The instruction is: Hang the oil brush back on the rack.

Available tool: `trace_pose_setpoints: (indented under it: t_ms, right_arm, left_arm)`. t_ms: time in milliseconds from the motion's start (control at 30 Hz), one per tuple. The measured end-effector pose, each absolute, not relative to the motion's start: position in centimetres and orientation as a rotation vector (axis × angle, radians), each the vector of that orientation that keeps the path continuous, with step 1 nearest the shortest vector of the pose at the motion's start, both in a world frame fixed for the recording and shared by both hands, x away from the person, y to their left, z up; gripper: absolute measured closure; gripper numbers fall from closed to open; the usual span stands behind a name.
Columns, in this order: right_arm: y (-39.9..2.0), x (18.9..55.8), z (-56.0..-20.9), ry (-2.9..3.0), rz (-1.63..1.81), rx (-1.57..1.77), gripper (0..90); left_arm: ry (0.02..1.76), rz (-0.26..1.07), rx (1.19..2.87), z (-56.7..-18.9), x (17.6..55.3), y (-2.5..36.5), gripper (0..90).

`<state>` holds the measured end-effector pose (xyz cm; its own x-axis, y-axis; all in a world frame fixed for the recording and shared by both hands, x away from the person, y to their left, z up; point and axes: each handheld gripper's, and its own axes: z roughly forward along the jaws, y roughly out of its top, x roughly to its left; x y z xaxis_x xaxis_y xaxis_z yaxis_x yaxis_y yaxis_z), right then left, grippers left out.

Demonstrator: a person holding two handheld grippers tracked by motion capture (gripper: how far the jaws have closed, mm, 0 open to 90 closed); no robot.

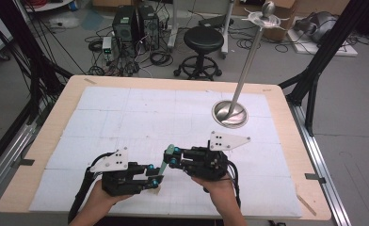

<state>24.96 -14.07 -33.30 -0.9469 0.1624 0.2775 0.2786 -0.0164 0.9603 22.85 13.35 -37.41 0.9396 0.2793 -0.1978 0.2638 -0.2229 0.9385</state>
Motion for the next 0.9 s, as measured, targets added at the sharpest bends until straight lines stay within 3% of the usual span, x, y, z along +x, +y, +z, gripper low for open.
trace_pose_setpoints:
  t_ms: [133,167,200,233,333,433,667,767,900]
  right_arm:
    - [-14.12,25.0,-33.27,-2.126,-2.129,-0.461,82.9]
    - [-14.09,25.01,-33.3,-2.13,-2.134,-0.474,77.3]
    - [-14.09,25.01,-33.3,-2.13,-2.134,-0.474,77.3]
    - [-14.04,24.98,-33.32,-2.122,-2.149,-0.498,63.1]
    - [-14.0,24.9,-33.46,-2.127,-2.149,-0.557,53.2]
    - [-13.85,24.64,-33.7,-2.139,-2.154,-0.565,54.4]
    - [-13.85,24.71,-33.83,-2.133,-2.168,-0.535,79.3]
    - [-13.94,24.86,-33.84,-2.105,-2.169,-0.542,82.6]
    - [-14.74,25.47,-33.57,-2.128,-2.178,-0.616,83.1]
  left_arm:
    - [0.37,0.005,1.812,-37.44,22.72,13.34,82.8]
    - [0.37,0.005,1.814,-37.43,22.68,13.32,83.9]
    - [0.382,0.01,1.818,-37.45,22.67,13.27,83.9]
    - [0.39,0.019,1.817,-37.5,22.66,13.25,84.0]
    - [0.41,0.026,1.794,-37.56,22.67,13.23,84.1]
    - [0.418,0.021,1.767,-37.53,22.7,13.11,84.2]
    - [0.417,0.002,1.737,-37.59,22.73,12.86,84.2]
    - [0.424,0.005,1.732,-37.58,22.83,12.87,82.6]
    - [0.45,0.074,1.76,-37.52,23.03,13.5,57.5]
